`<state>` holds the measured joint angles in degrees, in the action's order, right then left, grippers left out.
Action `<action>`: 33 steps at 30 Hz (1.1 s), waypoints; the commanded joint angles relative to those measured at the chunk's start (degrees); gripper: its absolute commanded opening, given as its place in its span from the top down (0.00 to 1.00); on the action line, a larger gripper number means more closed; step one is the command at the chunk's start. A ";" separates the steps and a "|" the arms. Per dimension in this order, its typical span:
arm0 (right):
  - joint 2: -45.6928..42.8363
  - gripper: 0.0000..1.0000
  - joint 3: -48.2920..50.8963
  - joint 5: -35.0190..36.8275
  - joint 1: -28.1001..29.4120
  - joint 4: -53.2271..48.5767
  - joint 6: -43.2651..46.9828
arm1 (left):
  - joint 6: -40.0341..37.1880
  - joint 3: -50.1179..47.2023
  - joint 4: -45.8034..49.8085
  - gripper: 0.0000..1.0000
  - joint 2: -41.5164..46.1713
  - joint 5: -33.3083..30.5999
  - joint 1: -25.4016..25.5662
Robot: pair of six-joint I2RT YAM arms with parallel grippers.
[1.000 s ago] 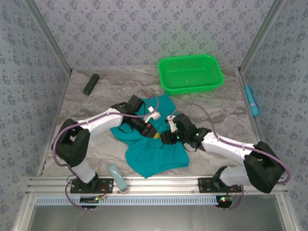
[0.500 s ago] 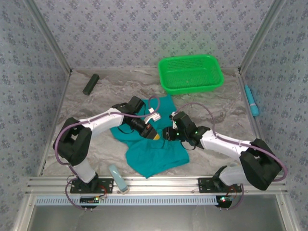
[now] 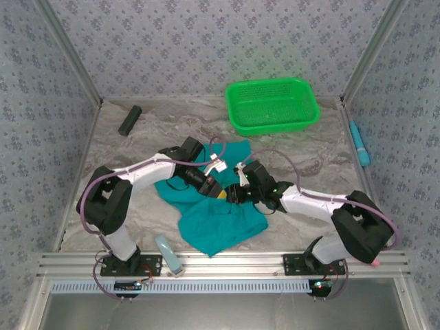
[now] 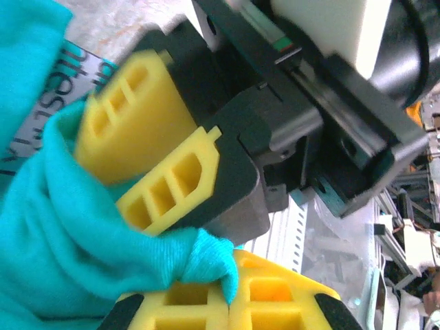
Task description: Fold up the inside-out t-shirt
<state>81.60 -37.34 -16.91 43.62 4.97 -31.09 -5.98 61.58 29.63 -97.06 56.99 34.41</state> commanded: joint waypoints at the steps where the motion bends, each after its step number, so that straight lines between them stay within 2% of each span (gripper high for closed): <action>1: 0.84 0.98 -1.19 -2.30 0.57 -0.27 3.01 | -1.49 -1.58 -2.70 0.98 -0.15 -1.85 -2.30; 3: 0.27 1.00 -1.19 -1.09 -0.12 -1.75 4.95 | -1.61 -2.56 -2.47 0.95 -0.39 -6.36 -3.44; 7: -2.92 1.00 -0.32 -3.57 -3.74 -2.99 7.21 | -1.52 -4.31 -2.95 0.89 -1.43 -15.00 -5.65; 10: -4.45 1.00 -1.02 0.89 -6.20 -9.57 9.34 | 2.63 -5.04 -5.31 0.79 -2.65 -23.36 -7.36; 11: -4.28 1.00 -1.44 3.24 -6.56 -11.80 9.95 | 3.54 -4.81 -5.88 0.70 -3.12 -24.62 -7.64; 13: -3.42 1.00 -2.21 6.32 -6.88 -14.57 11.14 | 3.73 -4.39 -6.21 0.61 -3.41 -24.64 -7.56; 19: -2.93 1.00 -4.04 4.97 -7.66 -18.69 13.92 | 6.46 -4.70 -8.76 0.61 0.03 -27.14 -6.91; 20: -3.18 0.87 -4.88 7.77 -8.11 -21.49 13.95 | 7.01 -5.00 -8.95 0.61 1.38 -26.99 -6.69; 21: -3.29 0.77 -6.62 13.65 -8.35 -25.96 12.78 | 7.45 -5.28 -9.12 0.61 3.00 -26.72 -6.41; 24: -4.24 0.74 -12.38 21.55 -6.77 -36.72 11.16 | 11.73 -7.89 -11.73 0.61 8.75 -30.28 -4.20; 27: -6.68 0.65 -15.12 19.35 -2.36 -38.89 11.00 | 19.23 -12.41 -17.02 0.61 13.48 -30.55 -2.10; 29: -7.59 0.61 -15.50 14.44 -0.48 -37.81 12.76 | 21.84 -15.34 -19.84 0.60 16.22 -29.87 0.13; 31: -6.88 0.60 -15.19 8.76 0.06 -35.49 15.06 | 25.42 -17.34 -21.39 0.58 18.03 -29.76 2.15; 33: -4.68 0.60 -14.89 4.78 -0.01 -33.26 16.14 | 29.51 -19.06 -24.40 0.57 18.10 -26.71 3.58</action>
<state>74.78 -52.01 -5.89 43.72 -27.62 -17.74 15.40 44.84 10.50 -79.37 27.77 36.51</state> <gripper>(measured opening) 0.403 0.430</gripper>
